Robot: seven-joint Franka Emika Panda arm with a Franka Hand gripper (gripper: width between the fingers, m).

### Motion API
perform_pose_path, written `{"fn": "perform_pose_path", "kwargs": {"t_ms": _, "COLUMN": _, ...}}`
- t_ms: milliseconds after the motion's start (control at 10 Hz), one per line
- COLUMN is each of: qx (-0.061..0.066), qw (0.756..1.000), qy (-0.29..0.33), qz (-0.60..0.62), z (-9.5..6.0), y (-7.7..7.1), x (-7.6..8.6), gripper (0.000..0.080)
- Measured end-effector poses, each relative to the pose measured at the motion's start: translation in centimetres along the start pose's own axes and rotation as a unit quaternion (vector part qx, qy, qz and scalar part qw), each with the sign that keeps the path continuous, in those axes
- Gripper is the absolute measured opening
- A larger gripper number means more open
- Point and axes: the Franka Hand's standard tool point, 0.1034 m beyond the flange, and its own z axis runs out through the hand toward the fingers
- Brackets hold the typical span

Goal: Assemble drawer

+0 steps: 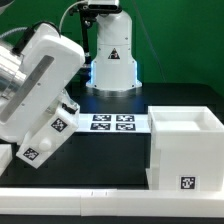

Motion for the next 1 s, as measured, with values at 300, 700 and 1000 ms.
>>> {"fn": "perform_pose_path", "kwargs": {"t_ms": 300, "qx": -0.027, "qw": 0.999, "qy": 0.007, "qz": 0.042, "z": -0.6, "y": -0.9, "x": 0.7, "gripper": 0.0033}}
{"fn": "perform_pose_path", "kwargs": {"t_ms": 700, "qx": -0.023, "qw": 0.996, "qy": 0.005, "qz": -0.084, "z": -0.1, "y": -0.2, "x": 0.7, "gripper": 0.0033}}
{"fn": "perform_pose_path", "kwargs": {"t_ms": 1000, "qx": -0.051, "qw": 0.998, "qy": 0.025, "qz": -0.041, "z": -1.7, "y": -0.7, "x": 1.3, "gripper": 0.0033}}
